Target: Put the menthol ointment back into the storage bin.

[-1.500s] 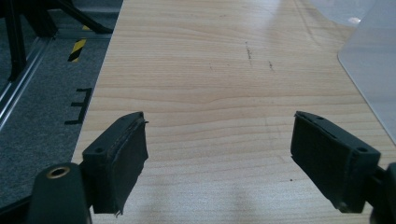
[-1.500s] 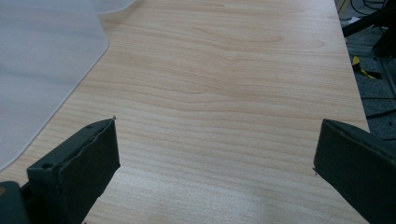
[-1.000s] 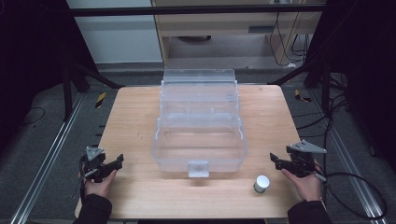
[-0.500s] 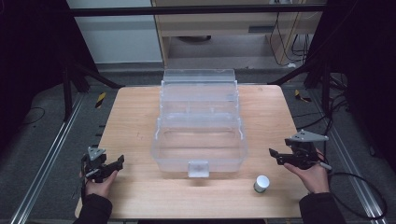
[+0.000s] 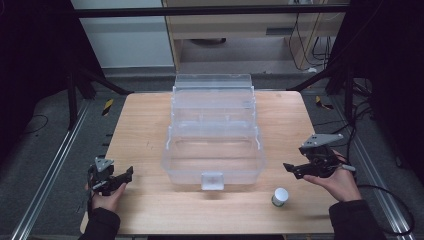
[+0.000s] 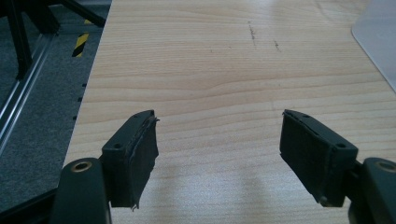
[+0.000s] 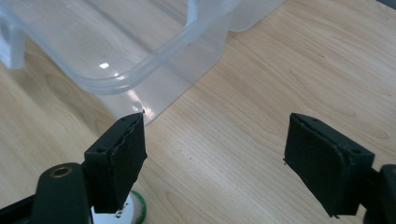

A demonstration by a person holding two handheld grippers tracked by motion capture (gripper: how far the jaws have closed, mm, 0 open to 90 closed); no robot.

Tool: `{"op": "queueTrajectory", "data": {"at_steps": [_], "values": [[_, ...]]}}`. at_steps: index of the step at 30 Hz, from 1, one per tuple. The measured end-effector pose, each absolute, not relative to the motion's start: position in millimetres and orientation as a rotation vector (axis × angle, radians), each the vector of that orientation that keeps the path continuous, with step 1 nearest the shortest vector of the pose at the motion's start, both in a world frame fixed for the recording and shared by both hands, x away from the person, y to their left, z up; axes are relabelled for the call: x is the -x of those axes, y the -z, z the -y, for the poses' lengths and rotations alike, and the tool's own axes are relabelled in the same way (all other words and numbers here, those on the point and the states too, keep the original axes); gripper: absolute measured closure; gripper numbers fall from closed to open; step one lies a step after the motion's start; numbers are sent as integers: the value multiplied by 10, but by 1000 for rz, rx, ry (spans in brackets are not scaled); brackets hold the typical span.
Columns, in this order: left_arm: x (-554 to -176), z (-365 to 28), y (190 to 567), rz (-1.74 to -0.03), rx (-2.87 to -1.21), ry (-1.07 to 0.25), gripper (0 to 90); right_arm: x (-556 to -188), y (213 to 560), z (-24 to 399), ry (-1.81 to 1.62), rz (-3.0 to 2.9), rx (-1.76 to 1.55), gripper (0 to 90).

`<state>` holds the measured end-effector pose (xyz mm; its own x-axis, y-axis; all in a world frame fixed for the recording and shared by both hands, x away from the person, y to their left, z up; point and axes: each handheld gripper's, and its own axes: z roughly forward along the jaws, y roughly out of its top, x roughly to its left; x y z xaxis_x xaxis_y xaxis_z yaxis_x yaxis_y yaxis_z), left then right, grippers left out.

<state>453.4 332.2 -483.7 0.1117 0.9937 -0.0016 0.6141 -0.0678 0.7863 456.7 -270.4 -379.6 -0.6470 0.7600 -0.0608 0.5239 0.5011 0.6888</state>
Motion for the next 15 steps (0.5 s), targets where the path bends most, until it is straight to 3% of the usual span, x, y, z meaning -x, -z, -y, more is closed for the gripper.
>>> {"op": "queueTrajectory", "data": {"at_steps": [15], "values": [[-4527, -3318, 4830, -1566, -1762, -766, 277, -4497, 3775, 2404, -731, -2720, -843, 211]]}}
